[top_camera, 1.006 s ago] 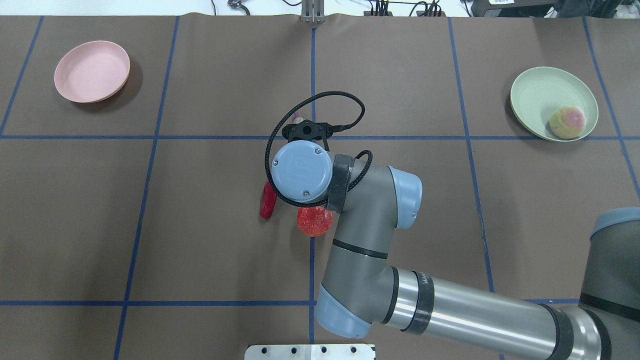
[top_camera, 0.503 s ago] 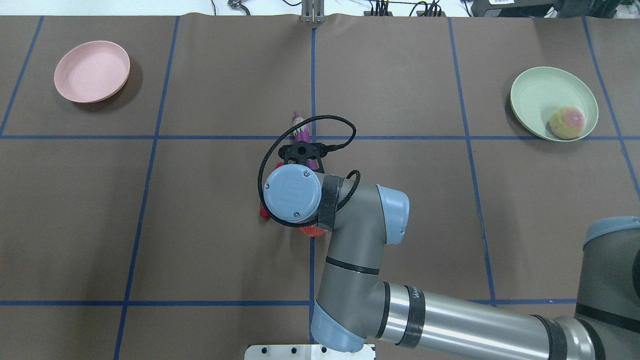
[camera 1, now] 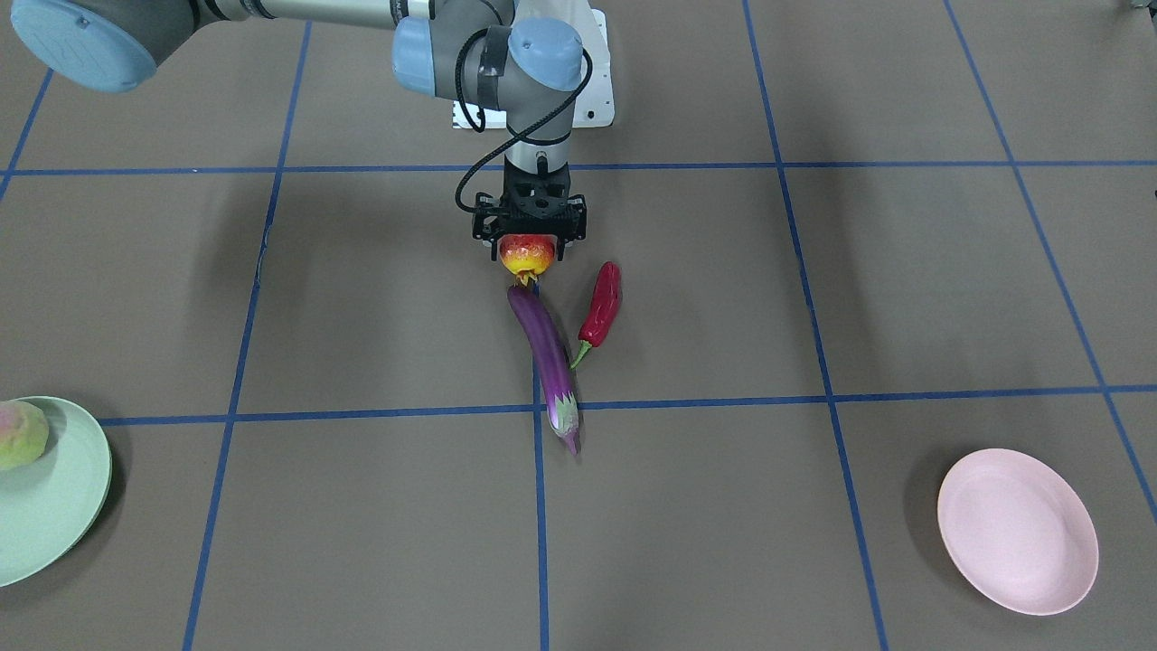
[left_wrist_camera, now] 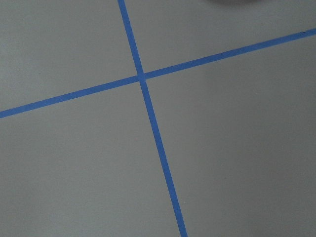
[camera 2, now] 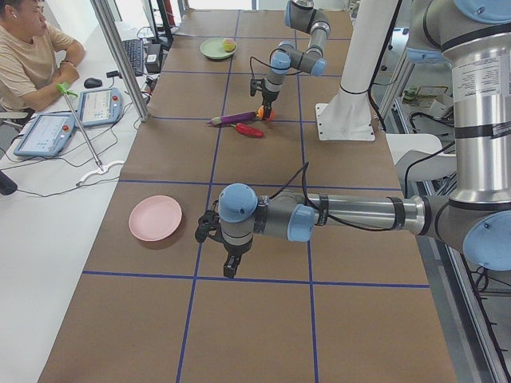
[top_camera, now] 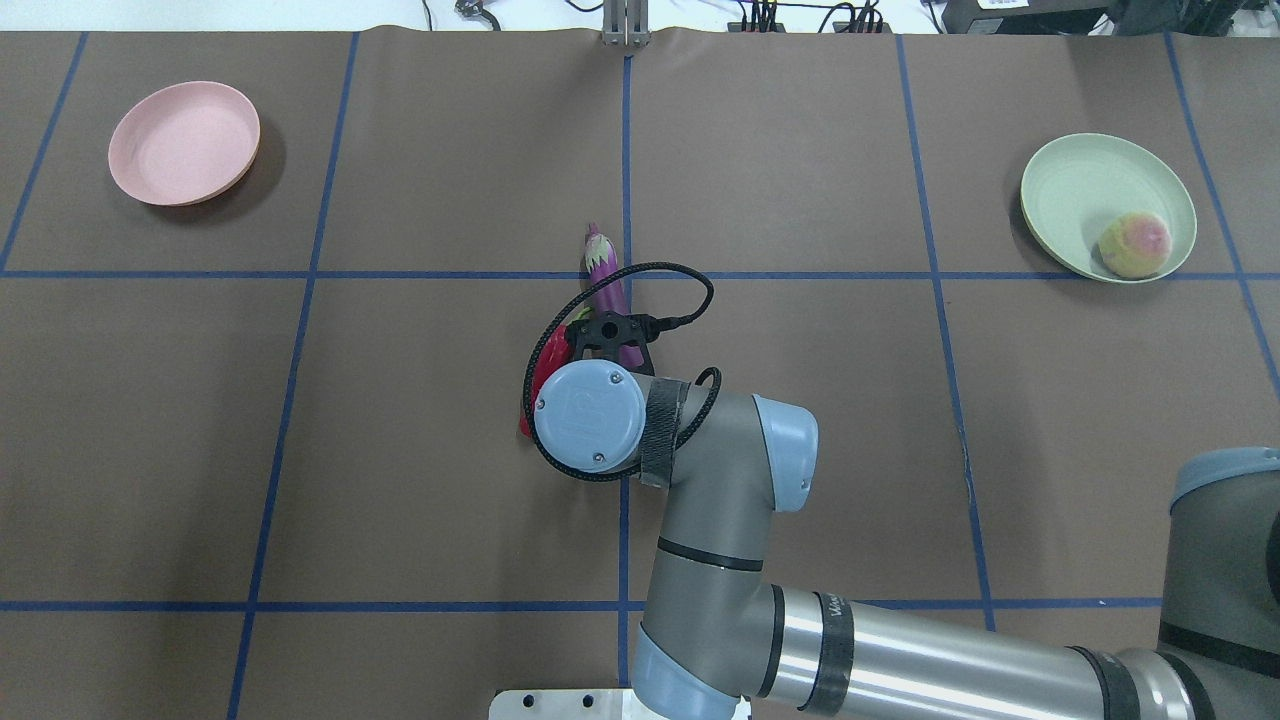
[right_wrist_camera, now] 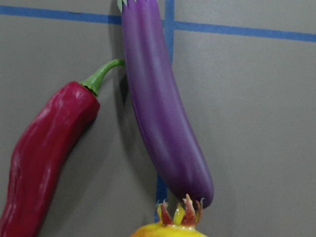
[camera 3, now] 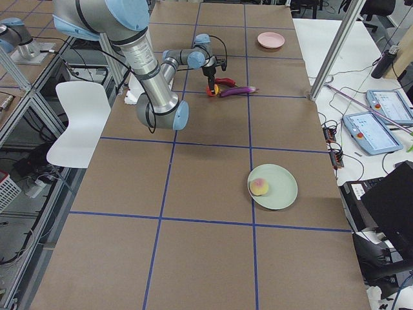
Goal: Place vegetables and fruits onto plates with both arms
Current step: 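Lower the right gripper and grasp the pomegranate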
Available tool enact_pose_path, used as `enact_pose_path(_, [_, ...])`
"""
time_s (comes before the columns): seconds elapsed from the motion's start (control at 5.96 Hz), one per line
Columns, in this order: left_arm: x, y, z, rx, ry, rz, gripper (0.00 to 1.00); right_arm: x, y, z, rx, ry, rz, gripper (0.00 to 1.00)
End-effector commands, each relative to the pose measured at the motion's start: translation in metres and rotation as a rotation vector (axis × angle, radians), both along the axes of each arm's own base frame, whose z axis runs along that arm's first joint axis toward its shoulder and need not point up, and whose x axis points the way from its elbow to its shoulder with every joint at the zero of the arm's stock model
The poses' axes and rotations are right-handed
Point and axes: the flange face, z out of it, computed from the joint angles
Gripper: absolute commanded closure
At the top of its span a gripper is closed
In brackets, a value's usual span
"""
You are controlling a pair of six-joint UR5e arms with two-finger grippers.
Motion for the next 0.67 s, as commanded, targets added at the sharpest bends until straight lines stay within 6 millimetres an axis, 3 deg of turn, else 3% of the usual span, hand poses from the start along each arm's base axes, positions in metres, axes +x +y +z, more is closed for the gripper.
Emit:
enact_pose_path(0.0, [0.0,0.0,0.001,-0.002,0.0,0.0,0.0,-0.004,0.003,0.002,-0.009,0.001,-0.012,0.24])
enact_pose_path(0.17, [0.001,0.0,0.001,-0.002,0.0,0.002,0.0,0.001,0.004,-0.003,-0.018,-0.018,-0.024,0.99])
enact_pose_path(0.34, [0.0,0.0,0.002,-0.003,0.0,0.0,0.0,0.029,-0.011,-0.007,-0.014,-0.048,-0.022,1.0])
enact_pose_path(0.5, [0.0,0.0,0.004,-0.007,0.0,0.001,0.0,0.089,-0.035,-0.005,0.003,-0.098,-0.056,1.0])
